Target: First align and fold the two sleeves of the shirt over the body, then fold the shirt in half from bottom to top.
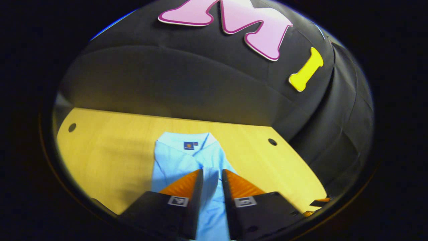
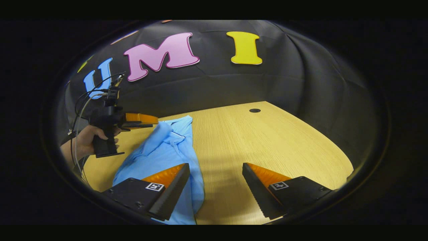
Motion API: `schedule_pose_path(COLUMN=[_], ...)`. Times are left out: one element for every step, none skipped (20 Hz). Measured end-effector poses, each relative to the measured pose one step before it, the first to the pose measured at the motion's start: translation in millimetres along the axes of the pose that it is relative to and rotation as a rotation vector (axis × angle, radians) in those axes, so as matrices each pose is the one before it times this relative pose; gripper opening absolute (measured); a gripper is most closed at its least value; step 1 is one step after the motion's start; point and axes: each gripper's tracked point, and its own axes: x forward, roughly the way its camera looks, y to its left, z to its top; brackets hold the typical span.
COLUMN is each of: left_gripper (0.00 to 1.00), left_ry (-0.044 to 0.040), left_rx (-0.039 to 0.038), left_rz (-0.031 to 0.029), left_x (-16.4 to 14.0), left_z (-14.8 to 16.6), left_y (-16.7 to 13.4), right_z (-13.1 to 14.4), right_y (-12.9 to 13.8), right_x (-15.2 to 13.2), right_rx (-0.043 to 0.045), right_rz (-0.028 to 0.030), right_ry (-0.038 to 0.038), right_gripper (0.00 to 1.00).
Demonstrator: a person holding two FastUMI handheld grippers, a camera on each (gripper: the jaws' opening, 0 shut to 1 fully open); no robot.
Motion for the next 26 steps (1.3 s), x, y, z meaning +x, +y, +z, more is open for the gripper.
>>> schedule_pose_path(left_gripper=[0.59, 0.77, 0.95, 0.96, 0.97, 0.97, 0.97, 0.97, 0.97, 0.97, 0.97, 0.97, 0.97, 0.97, 0.97, 0.97, 0.97, 0.97, 0.98, 0.98, 0.98, 0.98, 0.97, 0.98, 0.97, 0.98], left_ry=[-0.01187, -0.01563, -0.01176, -0.01201, -0.00520, 0.00161, 0.00434, 0.00783, 0.02376, 0.02957, 0.03431, 0.03700, 0.03349, 0.02973, 0.02544, 0.02110, 0.02085, 0.01885, 0.01334, 0.00729, 0.00596, 0.00492, 0.00667, 0.01499, 0.00414, -0.00701], left_rx=[0.00393, 0.01358, 0.01623, 0.01340, 0.00848, 0.00437, 0.00695, 0.00583, 0.00707, 0.01024, 0.01239, 0.00890, 0.00497, 0.00191, -0.00633, -0.00622, -0.00634, -0.00395, -0.00389, -0.00411, -0.00454, -0.00329, 0.00386, 0.01092, 0.01985, 0.02550], left_rz=[0.00056, 0.01918, 0.01845, 0.01515, 0.01230, 0.00636, 0.01080, 0.01666, 0.01651, 0.02089, 0.02387, 0.02536, 0.01753, 0.01442, 0.01802, 0.00545, 0.00882, 0.00281, 0.00484, 0.00413, 0.00363, 0.00442, 0.00700, 0.01578, 0.02005, 0.01524], left_x=[-15.33, -6.92, -14.20, -17.38, -19.84, -19.59, -20.92, -21.07, -21.02, -20.12, -18.59, -15.40, -13.95, -11.25, -8.74, -6.97, -4.56, -1.62, -0.80, 0.43, 1.61, 1.94, 2.60, 2.21, 2.81, 2.57], left_z=[0.55, -2.62, -0.99, -2.60, -4.92, -7.31, -9.85, -14.12, -17.59, -22.37, -23.95, -24.20, -24.81, -22.16, -20.33, -16.76, -14.93, -12.43, -8.79, -6.81, -3.92, -4.20, -3.34, -5.72, -1.31, 0.82], left_y=[-1.18, 2.38, 3.32, 2.58, 1.31, 0.69, 1.35, 3.59, 3.11, 3.51, 4.05, 4.47, 1.74, 0.25, 1.31, -1.97, -1.66, -2.08, -2.04, -0.46, -1.92, -0.63, -1.93, 0.71, 0.27, -1.38], right_z=[-4.44, -3.80, -4.67, -3.90, -3.53, -2.49, -3.93, -3.20, -5.15, -5.36, -7.33, -6.99, -10.19, -8.62, -9.41, -8.79, -8.68, -9.11, -8.81, -6.44, -6.09, -3.75, -4.28, -4.78, -6.56, 6.77], right_y=[1.06, 2.14, 2.04, 2.52, 2.65, 2.41, 3.45, 4.78, 4.61, 4.78, 3.49, 3.73, 2.66, 2.69, 2.44, 1.24, 1.09, 0.56, 0.71, 1.73, 1.65, 1.06, -0.42, -0.60, -0.78, 1.93], right_x=[-7.57, -5.32, -5.96, -6.40, -6.96, -5.87, -6.72, -5.65, -6.35, -6.12, -5.88, -5.87, -5.25, -4.33, -5.19, -3.84, -3.72, -1.68, -1.44, 0.05, 0.52, 1.33, 1.31, 3.21, 1.52, 2.95], right_rx=[0.00578, 0.00280, -0.00105, -0.00322, -0.00371, -0.00208, -0.00048, -0.00120, -0.00414, -0.00834, -0.01025, -0.00877, -0.00710, -0.00105, 0.00112, 0.00002, -0.00077, -0.00105, 0.00048, 0.00248, 0.00182, -0.00123, -0.00420, -0.00641, -0.00267, -0.00857], right_rz=[0.00356, 0.00406, 0.00244, 0.00352, 0.00339, 0.00255, 0.00451, 0.00849, 0.00927, 0.00917, 0.00755, 0.00879, 0.00767, 0.00707, 0.00689, 0.00140, 0.00001, -0.00047, -0.00049, 0.00129, 0.00159, -0.00079, -0.00571, -0.00676, -0.00379, -0.00326], right_ry=[0.00375, 0.00179, 0.00256, 0.00480, 0.00116, 0.00112, 0.00342, 0.00698, 0.00863, 0.01024, 0.01355, 0.01665, 0.01992, 0.01897, 0.01885, 0.01585, 0.01454, 0.01582, 0.01497, 0.01305, 0.01022, 0.00650, 0.00802, 0.01137, 0.02240, -0.03181], right_gripper=[0.99, 0.98, 0.98, 0.98, 0.99, 0.98, 0.98, 0.99, 0.99, 0.99, 0.99, 0.98, 0.98, 0.99, 0.98, 0.99, 0.99, 0.99, 0.99, 0.98, 0.99, 0.99, 0.98, 0.98, 0.98, 0.99])
